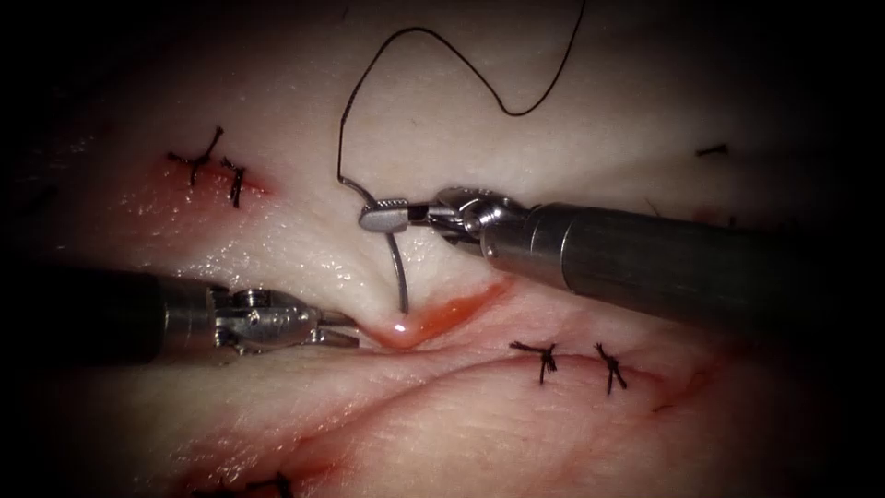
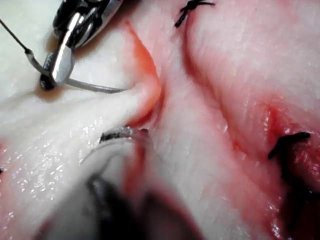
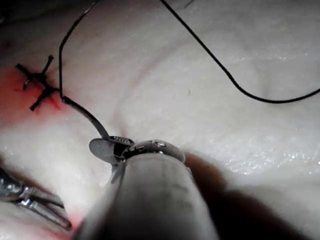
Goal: Wound Closure
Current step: Pass the needle through the top of the wound.
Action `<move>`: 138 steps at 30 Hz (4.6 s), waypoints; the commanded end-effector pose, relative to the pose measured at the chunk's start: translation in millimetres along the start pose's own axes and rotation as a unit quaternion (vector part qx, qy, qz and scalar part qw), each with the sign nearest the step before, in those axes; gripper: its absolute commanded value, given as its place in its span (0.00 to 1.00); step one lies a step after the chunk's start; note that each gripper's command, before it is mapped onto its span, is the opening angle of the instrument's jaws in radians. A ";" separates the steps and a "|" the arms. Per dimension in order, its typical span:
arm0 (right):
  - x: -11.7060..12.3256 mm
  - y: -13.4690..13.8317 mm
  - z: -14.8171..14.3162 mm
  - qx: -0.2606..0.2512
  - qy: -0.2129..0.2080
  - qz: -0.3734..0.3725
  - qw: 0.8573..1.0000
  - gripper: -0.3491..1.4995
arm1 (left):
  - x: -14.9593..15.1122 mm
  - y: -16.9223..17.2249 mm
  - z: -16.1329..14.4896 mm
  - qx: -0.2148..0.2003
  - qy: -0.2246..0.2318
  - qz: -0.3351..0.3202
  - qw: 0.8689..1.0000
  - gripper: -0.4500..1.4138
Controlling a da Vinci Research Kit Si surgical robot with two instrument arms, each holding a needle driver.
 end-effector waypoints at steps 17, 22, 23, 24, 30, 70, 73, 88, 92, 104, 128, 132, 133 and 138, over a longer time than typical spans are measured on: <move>6.3 2.6 -3.2 -0.145 0.021 -0.192 0.970 0.92 | 0.3 -0.1 0.7 0.000 0.001 0.000 1.000 0.41; 7.7 2.1 -3.2 -0.186 0.027 -0.213 0.959 0.99 | 0.3 -0.1 0.7 0.000 0.001 0.000 1.000 0.40; 7.7 2.1 -3.2 -0.186 0.027 -0.213 0.959 0.99 | 0.3 -0.1 0.7 0.000 0.001 0.000 1.000 0.40; 8.0 1.9 -3.3 -0.190 0.024 -0.219 0.957 0.99 | 0.3 -0.1 0.7 0.000 0.001 0.000 1.000 0.40; 11.9 0.1 -4.3 -0.217 0.011 -0.267 0.939 0.97 | 0.4 0.0 0.8 0.001 0.001 0.000 1.000 0.39; 16.1 -2.9 1.9 -0.201 -0.169 -0.552 0.792 0.00 | 0.5 0.2 1.1 0.004 0.001 -0.002 1.000 0.37; 16.3 -2.7 1.8 -0.204 -0.168 -0.552 0.791 0.00 | 0.5 0.2 1.1 0.004 0.001 -0.002 1.000 0.37; 14.2 -0.9 0.0 -0.206 -0.124 -0.478 0.845 0.00 | 0.6 0.2 0.9 0.003 0.001 -0.002 1.000 0.38; 12.4 0.0 -1.3 -0.196 -0.104 -0.414 0.883 0.00 | 0.5 0.2 0.9 0.003 0.001 -0.002 1.000 0.39; 9.0 1.0 -1.1 -0.135 -0.071 -0.221 0.963 0.00 | 0.5 0.2 0.9 0.003 0.001 -0.002 1.000 0.39; 5.7 -0.3 0.3 -0.032 -0.039 0.070 0.996 0.00 | 0.6 0.2 0.9 0.003 0.001 -0.002 1.000 0.40; 5.2 -0.6 0.7 -0.027 -0.040 0.082 0.995 0.00 | 0.5 0.1 0.9 0.003 0.001 -0.002 1.000 0.40; 5.1 -0.7 0.8 -0.025 -0.041 0.085 0.995 0.00 | 0.5 0.1 0.9 0.003 0.001 -0.002 1.000 0.40; 3.9 -1.6 1.6 -0.009 -0.053 0.110 0.992 0.00 | 0.5 0.1 0.9 0.003 0.001 -0.002 1.000 0.40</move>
